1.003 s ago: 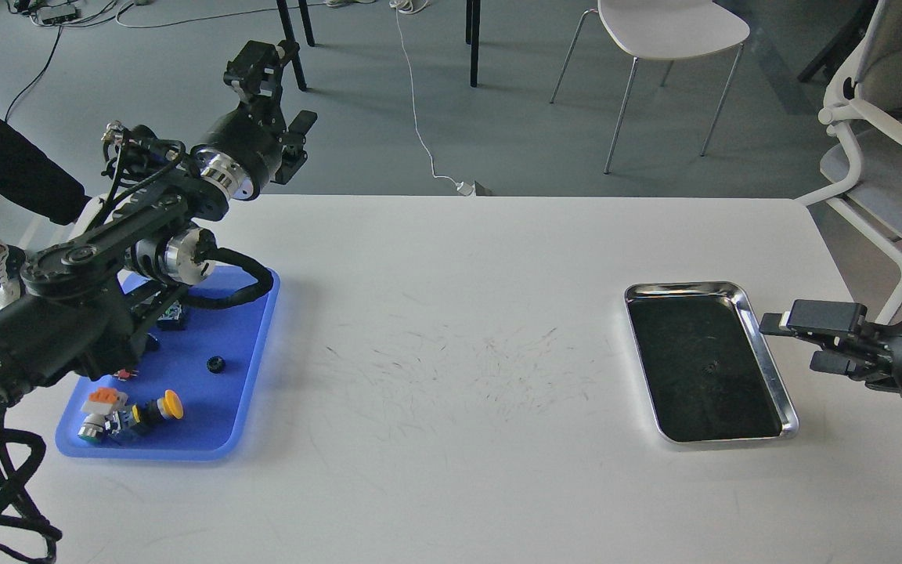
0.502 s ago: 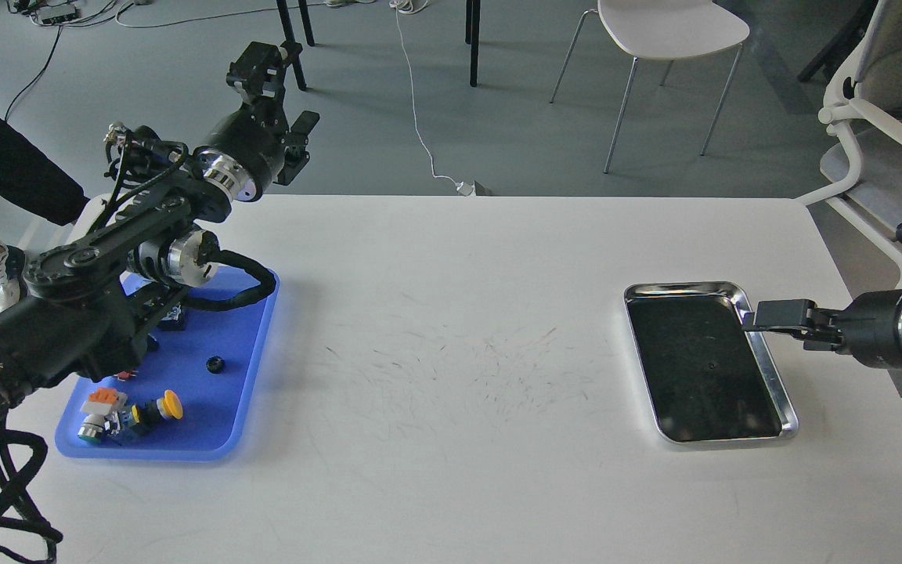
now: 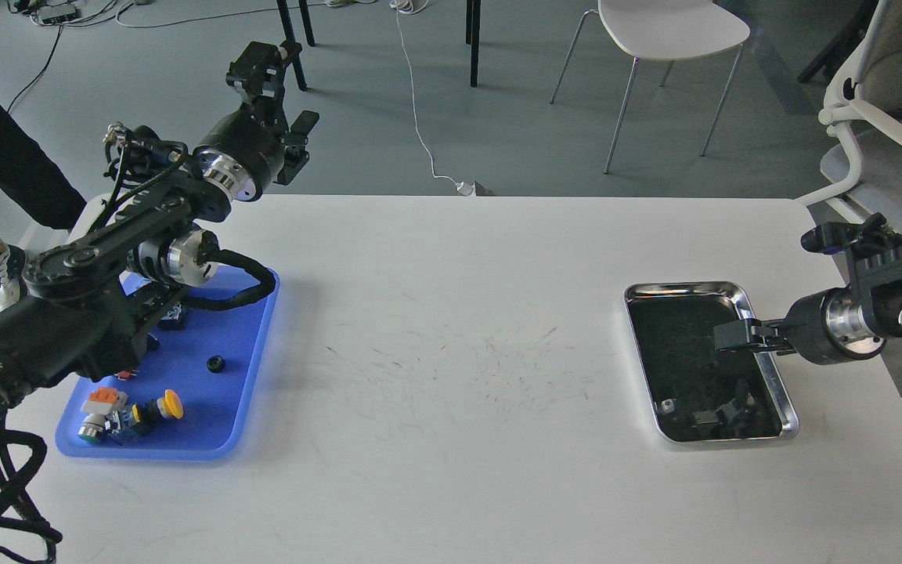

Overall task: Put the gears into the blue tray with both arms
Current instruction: 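Reach the right gripper down into the metal tray, then grasp a second small black part with the right gripper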

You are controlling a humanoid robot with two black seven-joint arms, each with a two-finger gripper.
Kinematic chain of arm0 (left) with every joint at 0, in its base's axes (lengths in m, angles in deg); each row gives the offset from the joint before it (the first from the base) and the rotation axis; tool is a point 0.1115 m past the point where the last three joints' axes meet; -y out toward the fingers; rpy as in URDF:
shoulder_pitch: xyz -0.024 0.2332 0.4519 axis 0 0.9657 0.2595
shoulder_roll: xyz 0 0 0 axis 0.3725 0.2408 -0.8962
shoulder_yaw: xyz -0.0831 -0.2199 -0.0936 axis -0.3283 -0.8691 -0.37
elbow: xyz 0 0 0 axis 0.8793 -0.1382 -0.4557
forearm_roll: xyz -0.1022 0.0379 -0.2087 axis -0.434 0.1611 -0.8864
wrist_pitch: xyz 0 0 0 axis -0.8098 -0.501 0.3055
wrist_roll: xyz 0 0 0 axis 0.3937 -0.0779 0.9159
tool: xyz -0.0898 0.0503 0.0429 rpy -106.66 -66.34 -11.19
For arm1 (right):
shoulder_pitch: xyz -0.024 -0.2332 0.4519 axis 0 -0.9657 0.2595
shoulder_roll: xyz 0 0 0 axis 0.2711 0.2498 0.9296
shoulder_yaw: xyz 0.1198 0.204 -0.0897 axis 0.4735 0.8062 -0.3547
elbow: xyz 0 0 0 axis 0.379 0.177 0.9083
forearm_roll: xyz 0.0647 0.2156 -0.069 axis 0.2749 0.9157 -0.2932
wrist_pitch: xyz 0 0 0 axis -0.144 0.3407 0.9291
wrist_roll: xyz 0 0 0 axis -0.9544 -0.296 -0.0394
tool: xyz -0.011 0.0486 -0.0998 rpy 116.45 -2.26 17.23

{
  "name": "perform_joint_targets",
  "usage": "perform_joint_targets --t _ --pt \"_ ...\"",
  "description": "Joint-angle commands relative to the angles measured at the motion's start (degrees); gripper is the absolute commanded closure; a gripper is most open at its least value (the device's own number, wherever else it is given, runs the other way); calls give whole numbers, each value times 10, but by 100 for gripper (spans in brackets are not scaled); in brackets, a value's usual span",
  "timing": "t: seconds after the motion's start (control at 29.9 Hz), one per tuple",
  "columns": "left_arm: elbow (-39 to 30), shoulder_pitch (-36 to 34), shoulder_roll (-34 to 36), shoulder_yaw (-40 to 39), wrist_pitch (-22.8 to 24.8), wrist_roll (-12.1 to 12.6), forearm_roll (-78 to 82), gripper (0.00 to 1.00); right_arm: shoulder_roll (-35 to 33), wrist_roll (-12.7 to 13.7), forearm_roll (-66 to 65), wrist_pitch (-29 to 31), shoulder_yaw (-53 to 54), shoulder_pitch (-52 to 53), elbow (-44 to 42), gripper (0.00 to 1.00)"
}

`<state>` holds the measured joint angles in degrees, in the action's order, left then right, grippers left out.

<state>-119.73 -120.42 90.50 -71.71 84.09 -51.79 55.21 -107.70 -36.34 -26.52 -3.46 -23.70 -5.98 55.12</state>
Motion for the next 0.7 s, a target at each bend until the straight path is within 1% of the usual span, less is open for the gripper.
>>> perform_joint_targets --t 0.0,0.13,0.27,0.43,0.53,0.57,0.67 --pt "0 0 0 0 0 0 0 2 26 -1 0 0 -4 -4 -19 6" --pt "0 0 0 0 0 0 0 2 46 -1 0 0 -6 -6 -28 8" --pt "0 -2 -1 0 -1 0 0 2 61 -4 0 0 -32 -3 -29 10" --pt "0 -2 -3 0 -3 0 0 2 63 -6 0 0 -50 -4 -30 14" --pt "0 -3 -2 -1 -4 0 0 2 64 -7 0 0 -51 -4 -30 22" --pt "0 -3 -3 -1 -4 0 -1 2 66 -7 0 0 -51 -4 -30 25" --pt "-1 -3 -3 -1 -5 0 0 2 74 -7 -1 0 -52 -2 -37 46"
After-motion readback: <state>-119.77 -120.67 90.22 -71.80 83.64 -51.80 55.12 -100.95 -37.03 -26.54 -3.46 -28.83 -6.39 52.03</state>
